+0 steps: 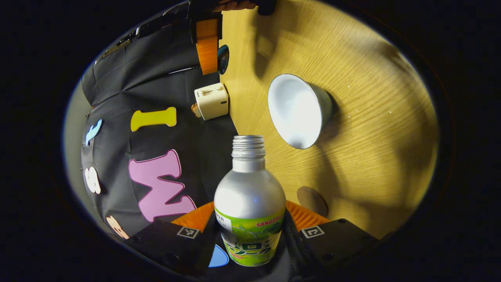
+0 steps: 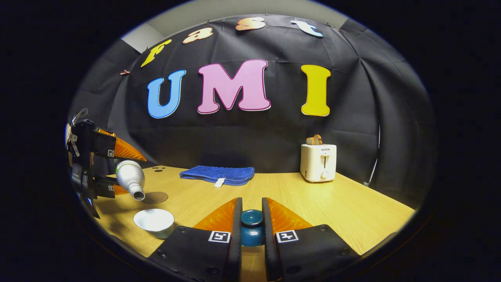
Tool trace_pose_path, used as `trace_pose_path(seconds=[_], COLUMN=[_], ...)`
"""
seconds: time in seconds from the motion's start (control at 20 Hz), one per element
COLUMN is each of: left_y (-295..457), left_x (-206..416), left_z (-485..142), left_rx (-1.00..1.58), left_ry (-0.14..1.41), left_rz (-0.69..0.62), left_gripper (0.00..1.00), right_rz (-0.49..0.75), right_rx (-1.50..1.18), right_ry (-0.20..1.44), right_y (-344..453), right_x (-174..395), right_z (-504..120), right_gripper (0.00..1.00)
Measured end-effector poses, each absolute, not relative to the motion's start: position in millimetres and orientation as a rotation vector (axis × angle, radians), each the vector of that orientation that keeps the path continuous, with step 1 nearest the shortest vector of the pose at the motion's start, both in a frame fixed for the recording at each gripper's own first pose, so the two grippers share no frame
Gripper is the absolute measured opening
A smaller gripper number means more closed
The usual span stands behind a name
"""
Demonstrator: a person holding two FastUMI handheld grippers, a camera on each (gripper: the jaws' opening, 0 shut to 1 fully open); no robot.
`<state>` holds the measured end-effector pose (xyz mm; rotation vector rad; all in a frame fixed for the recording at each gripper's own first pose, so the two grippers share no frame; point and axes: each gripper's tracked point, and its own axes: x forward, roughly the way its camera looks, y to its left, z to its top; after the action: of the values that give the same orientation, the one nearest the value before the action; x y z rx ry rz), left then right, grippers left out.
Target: Open the teacup lid with one hand, grasp the water bottle and pour water into the teacup with the other hand; after pouring, place the water bottle on the coaster and then close the teacup lid.
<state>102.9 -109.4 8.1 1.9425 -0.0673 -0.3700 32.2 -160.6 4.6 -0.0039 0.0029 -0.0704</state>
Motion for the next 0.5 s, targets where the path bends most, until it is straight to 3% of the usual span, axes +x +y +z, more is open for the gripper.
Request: trace_pose_path(seconds=[0.5], left_y=[-110.4], left_x=[103.1], left_z=[15.6], left_rx=[2.012], left_ry=[-0.075], left_rz=[-0.370], left_gripper=[0.80], right_rz=[-0.071], right_rx=[-0.004], right_ry=[0.003], right_y=[-159.9], right_x=[31.7], right_z=[4.6], right_gripper=[0.28])
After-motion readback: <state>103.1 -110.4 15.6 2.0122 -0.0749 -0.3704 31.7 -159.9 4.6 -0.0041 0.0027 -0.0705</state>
